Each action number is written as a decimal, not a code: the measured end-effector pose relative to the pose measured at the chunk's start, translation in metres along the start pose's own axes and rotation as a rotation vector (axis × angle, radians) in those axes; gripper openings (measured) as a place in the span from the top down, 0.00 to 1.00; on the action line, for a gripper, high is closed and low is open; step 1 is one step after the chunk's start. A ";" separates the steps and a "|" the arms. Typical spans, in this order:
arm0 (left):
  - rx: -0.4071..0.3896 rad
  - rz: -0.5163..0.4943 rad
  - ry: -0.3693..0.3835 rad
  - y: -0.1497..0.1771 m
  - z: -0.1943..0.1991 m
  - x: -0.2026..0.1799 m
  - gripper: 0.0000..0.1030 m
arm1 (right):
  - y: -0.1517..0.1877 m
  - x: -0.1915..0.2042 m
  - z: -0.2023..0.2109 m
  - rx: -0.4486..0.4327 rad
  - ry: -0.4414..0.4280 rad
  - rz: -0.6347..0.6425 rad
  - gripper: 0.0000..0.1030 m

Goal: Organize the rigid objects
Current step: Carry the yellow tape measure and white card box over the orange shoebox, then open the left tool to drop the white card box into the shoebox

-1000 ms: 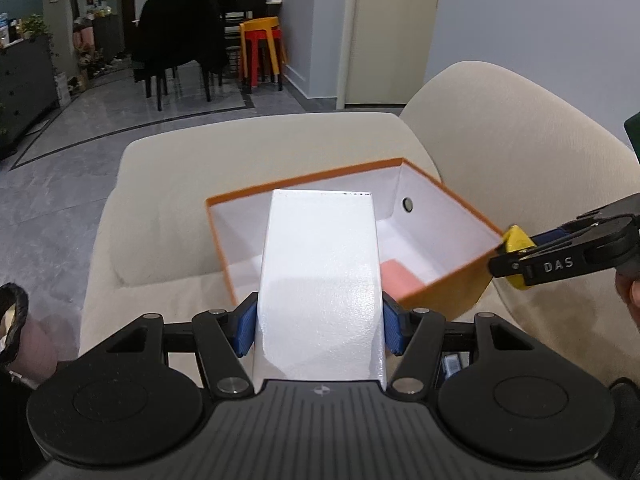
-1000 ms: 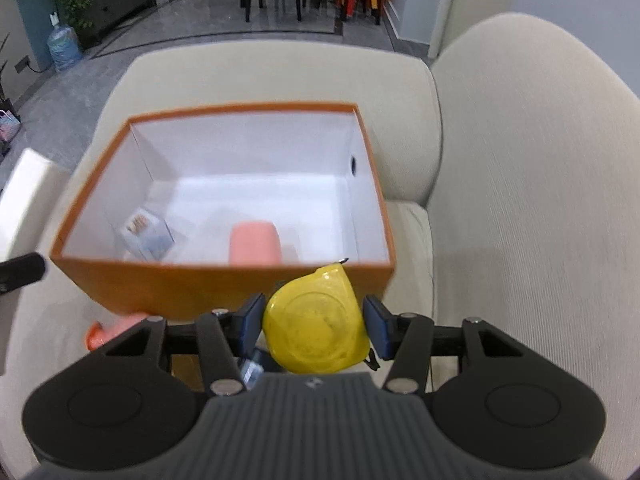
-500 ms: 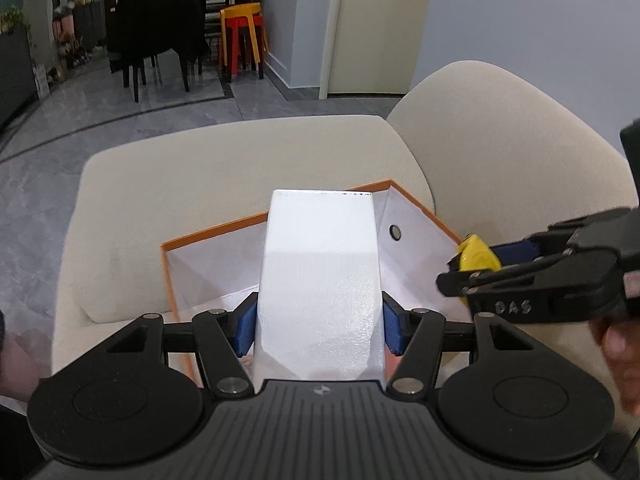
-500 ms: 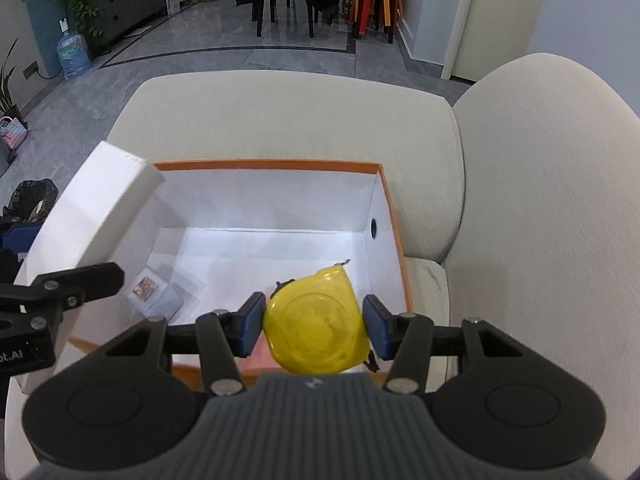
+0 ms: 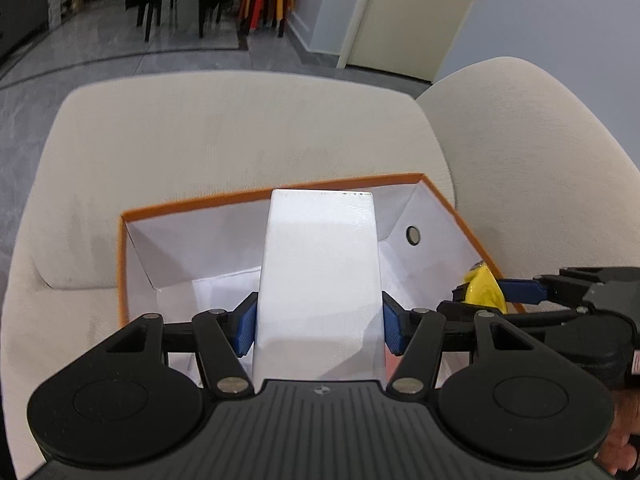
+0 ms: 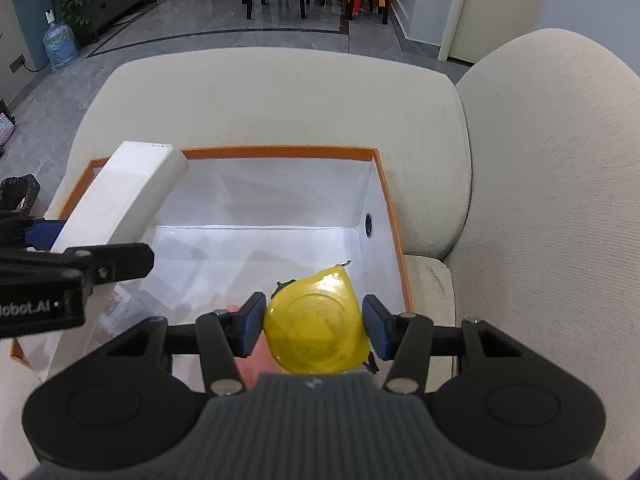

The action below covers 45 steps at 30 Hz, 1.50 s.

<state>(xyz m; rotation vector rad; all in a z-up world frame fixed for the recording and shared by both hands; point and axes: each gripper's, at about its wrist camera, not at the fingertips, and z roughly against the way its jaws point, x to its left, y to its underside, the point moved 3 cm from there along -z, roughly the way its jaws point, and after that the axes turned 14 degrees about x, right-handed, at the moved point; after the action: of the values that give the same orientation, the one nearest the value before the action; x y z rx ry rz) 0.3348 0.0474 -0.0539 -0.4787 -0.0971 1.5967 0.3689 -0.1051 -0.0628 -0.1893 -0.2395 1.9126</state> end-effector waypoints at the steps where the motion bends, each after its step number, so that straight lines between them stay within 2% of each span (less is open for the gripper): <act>1: 0.007 0.002 -0.004 -0.001 -0.003 0.001 0.33 | -0.001 0.000 -0.004 0.006 0.003 0.001 0.49; 14: 0.108 -0.013 -0.093 0.004 -0.045 0.003 0.33 | -0.012 0.004 -0.053 0.093 0.039 0.052 0.49; 25: 0.158 0.012 -0.144 0.005 -0.063 0.005 0.33 | -0.014 0.021 -0.066 0.096 0.116 0.168 0.49; 36: 0.174 0.034 -0.148 0.006 -0.072 0.006 0.33 | -0.014 0.024 -0.071 0.095 0.148 0.226 0.50; 45: 0.161 0.011 -0.162 0.006 -0.069 0.003 0.32 | -0.015 0.027 -0.074 0.108 0.166 0.239 0.47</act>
<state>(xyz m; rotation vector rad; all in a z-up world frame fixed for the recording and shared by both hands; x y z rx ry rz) 0.3539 0.0345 -0.1190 -0.2245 -0.0877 1.6375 0.3918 -0.0693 -0.1307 -0.3139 -0.0016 2.1266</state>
